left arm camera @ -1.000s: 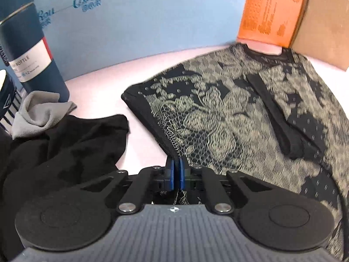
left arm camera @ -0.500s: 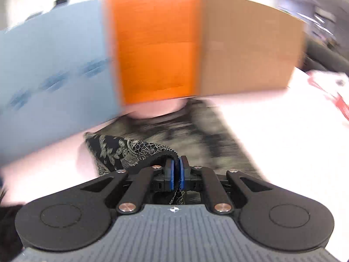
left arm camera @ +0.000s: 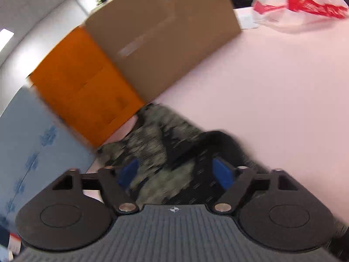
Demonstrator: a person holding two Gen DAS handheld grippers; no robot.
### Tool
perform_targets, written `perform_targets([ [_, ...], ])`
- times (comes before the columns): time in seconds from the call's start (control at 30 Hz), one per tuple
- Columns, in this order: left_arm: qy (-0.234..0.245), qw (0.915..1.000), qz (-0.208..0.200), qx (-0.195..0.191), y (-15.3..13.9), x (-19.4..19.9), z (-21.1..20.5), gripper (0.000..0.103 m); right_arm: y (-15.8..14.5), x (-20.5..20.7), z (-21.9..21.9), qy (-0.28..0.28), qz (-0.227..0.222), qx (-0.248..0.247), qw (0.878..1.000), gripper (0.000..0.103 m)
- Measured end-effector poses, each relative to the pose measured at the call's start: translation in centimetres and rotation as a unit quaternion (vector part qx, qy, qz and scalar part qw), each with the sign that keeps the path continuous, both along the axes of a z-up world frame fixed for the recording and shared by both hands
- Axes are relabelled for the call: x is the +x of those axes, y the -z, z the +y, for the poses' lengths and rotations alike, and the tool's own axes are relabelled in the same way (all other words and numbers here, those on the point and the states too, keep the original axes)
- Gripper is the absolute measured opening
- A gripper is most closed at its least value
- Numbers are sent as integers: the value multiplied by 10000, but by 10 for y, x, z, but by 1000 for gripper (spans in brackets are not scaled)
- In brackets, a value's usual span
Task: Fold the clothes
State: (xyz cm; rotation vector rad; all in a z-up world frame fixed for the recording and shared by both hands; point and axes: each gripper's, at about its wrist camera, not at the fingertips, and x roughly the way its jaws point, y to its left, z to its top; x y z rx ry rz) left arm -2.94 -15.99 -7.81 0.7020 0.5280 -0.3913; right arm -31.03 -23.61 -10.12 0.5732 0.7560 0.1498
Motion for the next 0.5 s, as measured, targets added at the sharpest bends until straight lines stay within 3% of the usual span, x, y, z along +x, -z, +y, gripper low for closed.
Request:
perform_targets([
  [0.07,-657,9976,49,208,7,8,34,80,-12,9,-23,-35,-116,32,9999,42],
  [0.17,-1651,9847,450,332,22,20,88,79,-35,48,-53,-355,-350,-146,9986,44],
  [0.23,-2204,9730,673,83,23,24,116,79,-51,89,-62,-757,-584,-447,9944,44],
  [0.27,-2387,9680,761,-139,20,24,127,79,-57,114,-62,-1022,-662,-605,9907,49],
  [0.33,-2386,9655,789,-679,6,26,133,79,-64,167,-54,-1524,-844,-1027,9793,53],
  [0.43,-1956,9684,640,-1410,-14,36,117,79,-61,241,-31,-2080,-1028,-1759,9567,53],
  [0.5,-1735,9689,709,-1616,-17,50,100,79,-49,285,-10,-2322,-1082,-2443,9353,52],
])
